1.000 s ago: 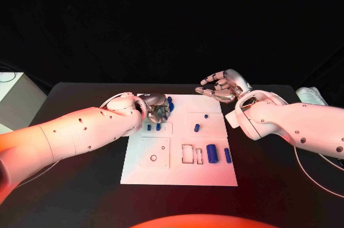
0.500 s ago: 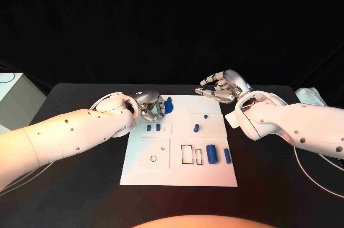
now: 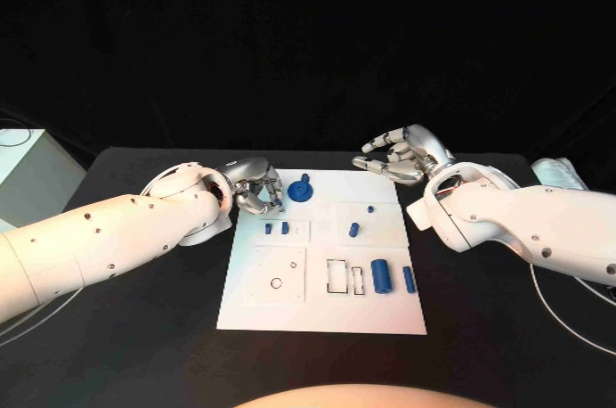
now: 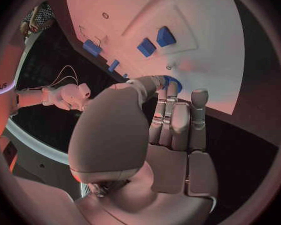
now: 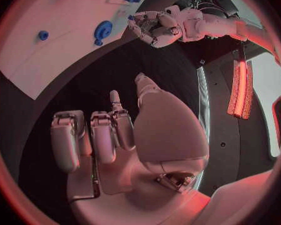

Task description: Assemble the parts on the task board

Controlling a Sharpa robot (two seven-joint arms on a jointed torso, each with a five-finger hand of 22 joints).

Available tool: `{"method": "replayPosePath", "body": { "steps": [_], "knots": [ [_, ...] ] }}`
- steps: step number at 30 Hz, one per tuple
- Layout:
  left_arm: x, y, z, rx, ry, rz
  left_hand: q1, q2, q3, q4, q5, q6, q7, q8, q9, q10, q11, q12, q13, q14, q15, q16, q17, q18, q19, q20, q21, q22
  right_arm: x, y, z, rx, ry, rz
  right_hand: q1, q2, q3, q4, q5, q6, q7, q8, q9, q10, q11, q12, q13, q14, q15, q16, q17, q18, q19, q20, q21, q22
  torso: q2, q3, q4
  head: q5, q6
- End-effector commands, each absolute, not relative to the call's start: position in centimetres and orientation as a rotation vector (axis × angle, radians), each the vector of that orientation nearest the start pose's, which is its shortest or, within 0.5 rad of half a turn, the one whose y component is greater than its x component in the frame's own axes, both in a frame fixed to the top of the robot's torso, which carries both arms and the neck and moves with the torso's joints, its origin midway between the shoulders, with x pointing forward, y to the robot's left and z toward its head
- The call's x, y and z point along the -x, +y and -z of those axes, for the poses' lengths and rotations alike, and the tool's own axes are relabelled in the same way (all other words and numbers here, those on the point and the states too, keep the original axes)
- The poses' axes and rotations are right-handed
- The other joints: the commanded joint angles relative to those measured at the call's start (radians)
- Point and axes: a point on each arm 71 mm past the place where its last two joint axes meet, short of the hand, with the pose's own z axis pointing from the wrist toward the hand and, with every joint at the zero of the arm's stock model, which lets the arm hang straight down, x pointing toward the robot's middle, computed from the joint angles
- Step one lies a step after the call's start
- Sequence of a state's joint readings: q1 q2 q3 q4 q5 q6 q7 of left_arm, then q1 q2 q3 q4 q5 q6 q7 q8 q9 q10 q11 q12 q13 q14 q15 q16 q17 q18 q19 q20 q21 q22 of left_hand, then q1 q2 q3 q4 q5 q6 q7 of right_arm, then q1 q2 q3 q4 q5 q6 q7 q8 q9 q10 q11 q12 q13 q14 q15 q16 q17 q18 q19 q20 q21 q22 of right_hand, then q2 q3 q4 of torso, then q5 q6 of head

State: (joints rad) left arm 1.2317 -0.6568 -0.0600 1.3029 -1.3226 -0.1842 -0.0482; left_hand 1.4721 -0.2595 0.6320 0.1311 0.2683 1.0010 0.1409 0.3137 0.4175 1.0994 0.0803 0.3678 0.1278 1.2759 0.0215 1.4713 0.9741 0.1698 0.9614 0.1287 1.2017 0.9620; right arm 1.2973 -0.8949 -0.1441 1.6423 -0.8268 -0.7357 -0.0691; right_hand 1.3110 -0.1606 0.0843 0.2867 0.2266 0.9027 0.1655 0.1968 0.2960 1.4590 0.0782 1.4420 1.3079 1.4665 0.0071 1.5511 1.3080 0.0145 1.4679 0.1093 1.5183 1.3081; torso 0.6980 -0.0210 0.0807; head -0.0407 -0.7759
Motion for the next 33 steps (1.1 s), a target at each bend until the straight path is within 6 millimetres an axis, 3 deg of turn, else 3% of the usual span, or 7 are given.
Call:
{"method": "replayPosePath", "body": {
  "steps": [1, 14, 33],
  "knots": [
    [-52.34, 16.35, 19.91, -0.130, 1.851, 0.718, -0.011, -0.001, 0.001, -0.004, 0.000, 0.007, -0.002, -0.002, 0.002, 0.006, 0.002, -0.004, 0.000, 0.009, 0.000, 0.004, -0.002, -0.012, 0.008, 0.001, 0.002, 0.000, -47.38, -21.62, 15.82, -0.530, 1.470, -0.853, 0.003, 0.007, -0.007, 0.002, 0.002, -0.002, -0.006, 0.005, 0.002, -0.002, -0.001, 0.000, 0.155, 0.089, -0.004, -0.006, 0.208, 0.000, 0.075, -0.003, -0.002, 0.223, 0.001, -0.0001, -0.0010, 0.002, -0.001],
    [-52.76, 16.06, 20.31, -0.135, 1.872, 0.703, -0.013, -0.002, 0.001, -0.004, 0.000, 0.007, -0.002, -0.003, 0.003, 0.006, 0.002, -0.006, 0.000, 0.009, 0.000, 0.004, -0.003, -0.011, 0.006, 0.001, 0.000, -0.003, -47.39, -21.53, 15.83, -0.529, 1.471, -0.854, 0.003, 0.007, -0.007, 0.002, 0.002, -0.002, -0.006, 0.005, 0.002, -0.002, -0.001, 0.000, 0.155, 0.089, -0.004, -0.006, 0.208, 0.000, 0.075, -0.003, -0.002, 0.223, 0.002, 0.0025, -0.0033, 0.005, -0.004],
    [-53.01, 15.58, 20.88, -0.149, 1.897, 0.694, -0.013, 0.000, 0.001, -0.006, 0.000, 0.008, -0.002, -0.003, 0.004, 0.008, 0.001, -0.008, 0.001, 0.008, -0.001, 0.004, -0.005, -0.012, 0.006, 0.001, 0.000, -0.002, -47.38, -21.49, 15.83, -0.528, 1.471, -0.855, 0.003, 0.008, -0.008, 0.001, 0.002, -0.001, -0.007, 0.007, 0.002, -0.003, -0.002, -0.002, 0.154, 0.088, -0.005, -0.007, 0.206, 0.001, 0.075, -0.003, -0.002, 0.223, 0.001, 0.0011, -0.0018, 0.003, -0.009]
  ]
}}
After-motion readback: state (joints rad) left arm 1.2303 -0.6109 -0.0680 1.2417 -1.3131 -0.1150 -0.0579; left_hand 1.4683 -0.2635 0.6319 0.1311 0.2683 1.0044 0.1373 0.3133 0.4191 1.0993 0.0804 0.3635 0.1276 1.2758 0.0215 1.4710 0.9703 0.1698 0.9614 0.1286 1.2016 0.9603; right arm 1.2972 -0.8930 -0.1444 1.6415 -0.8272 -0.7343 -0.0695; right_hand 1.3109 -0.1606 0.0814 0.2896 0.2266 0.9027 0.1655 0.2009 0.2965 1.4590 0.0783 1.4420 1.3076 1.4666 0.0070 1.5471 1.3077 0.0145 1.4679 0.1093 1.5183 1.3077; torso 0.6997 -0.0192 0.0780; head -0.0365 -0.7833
